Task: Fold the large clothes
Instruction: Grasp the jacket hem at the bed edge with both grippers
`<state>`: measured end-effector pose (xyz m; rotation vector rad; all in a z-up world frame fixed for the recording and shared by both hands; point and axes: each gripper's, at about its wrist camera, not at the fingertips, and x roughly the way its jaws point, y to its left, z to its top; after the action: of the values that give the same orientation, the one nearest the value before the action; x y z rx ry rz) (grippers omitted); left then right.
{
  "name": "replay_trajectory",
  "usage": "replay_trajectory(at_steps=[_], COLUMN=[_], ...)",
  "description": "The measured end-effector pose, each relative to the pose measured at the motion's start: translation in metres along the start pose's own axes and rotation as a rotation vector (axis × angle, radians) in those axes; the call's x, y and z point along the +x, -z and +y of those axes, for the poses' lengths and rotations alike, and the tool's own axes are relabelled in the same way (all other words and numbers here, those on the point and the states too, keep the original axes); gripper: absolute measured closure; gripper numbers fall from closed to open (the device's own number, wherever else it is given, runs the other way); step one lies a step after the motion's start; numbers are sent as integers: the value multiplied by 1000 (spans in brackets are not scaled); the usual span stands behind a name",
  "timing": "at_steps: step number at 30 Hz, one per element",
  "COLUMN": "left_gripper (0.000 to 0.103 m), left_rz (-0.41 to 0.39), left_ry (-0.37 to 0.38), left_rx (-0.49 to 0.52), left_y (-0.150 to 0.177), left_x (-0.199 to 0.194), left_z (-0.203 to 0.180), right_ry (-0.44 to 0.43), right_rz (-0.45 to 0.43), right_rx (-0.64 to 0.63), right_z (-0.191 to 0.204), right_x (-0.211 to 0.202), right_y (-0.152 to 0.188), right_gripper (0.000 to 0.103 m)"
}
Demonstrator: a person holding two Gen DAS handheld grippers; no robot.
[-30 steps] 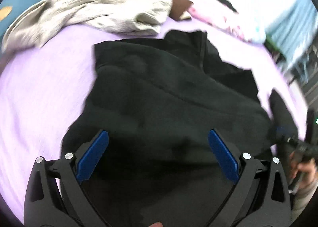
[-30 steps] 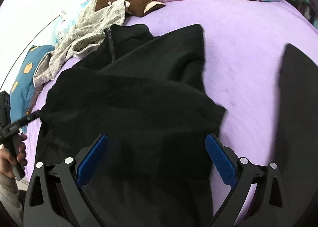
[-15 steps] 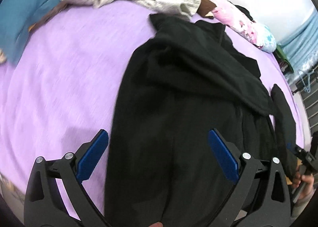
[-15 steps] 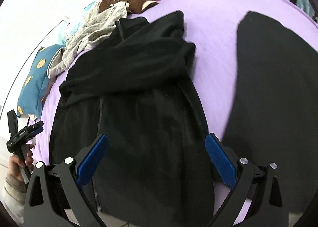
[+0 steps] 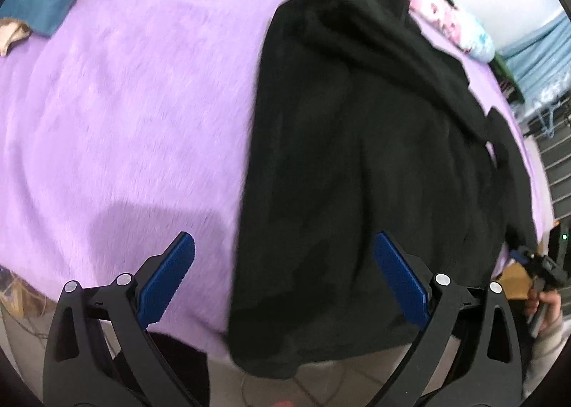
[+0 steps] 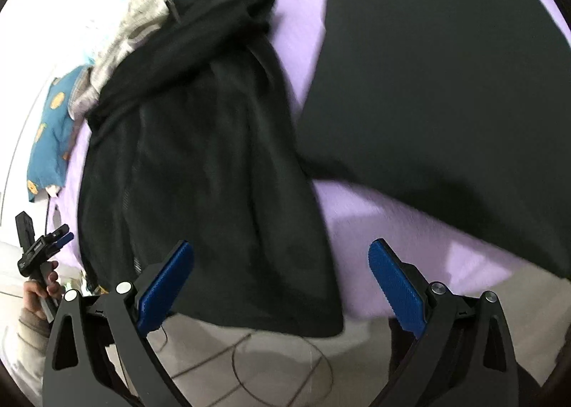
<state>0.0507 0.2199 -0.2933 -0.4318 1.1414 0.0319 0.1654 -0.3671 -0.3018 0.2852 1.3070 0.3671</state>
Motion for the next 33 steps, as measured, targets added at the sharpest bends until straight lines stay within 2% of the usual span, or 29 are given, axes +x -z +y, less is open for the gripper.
replay_trajectory(at_steps=[3,11,14,17,23,26,28,29,33], left_gripper=[6,6,6,6,6,6,6,6,6], left_rz=[30,69,80,96,140,158,173,178,192], left_ry=[18,6,-1,3,8,18,16,17,60], left_rx=[-29,-45,-21,-39,-47,-30,-16,-12,-14], left_y=[9,23,27,30,35,37,38,38,37], left_x=[5,12,13,13,13,16,19,19,22], left_z=[9,22,20,22,18,13,8,7,2], right_ry=[7,50,45,33,3,8,-32,-22,-19], right_rz=[49,157,176,211,213,218,241,240,245], right_rx=[11,-4,-8,-8,32,22,17,3,9], right_z=[-4,0,2,4,-1,3,8,13,14], right_x=[13,45,50,58,62,63,69,70,73], right_y=[3,9,11,14,12,15,18,20,20], right_gripper=[8,15,16,20,22,25,30,30,31])
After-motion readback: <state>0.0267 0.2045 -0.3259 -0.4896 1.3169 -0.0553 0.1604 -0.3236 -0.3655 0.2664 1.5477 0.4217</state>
